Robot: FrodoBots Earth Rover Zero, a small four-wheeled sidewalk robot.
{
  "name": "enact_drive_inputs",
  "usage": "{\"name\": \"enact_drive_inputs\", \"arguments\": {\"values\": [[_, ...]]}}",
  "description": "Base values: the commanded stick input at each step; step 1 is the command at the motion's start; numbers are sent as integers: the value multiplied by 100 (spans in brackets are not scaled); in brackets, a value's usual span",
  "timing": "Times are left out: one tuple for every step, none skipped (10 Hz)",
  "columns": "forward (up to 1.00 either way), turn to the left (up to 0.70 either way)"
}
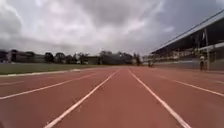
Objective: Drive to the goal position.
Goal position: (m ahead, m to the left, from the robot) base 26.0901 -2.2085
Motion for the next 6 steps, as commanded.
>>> {"name": "enact_drive_inputs", "arguments": {"values": [[60,0],[60,0],[60,0],[60,0],[60,0],[60,0]]}}
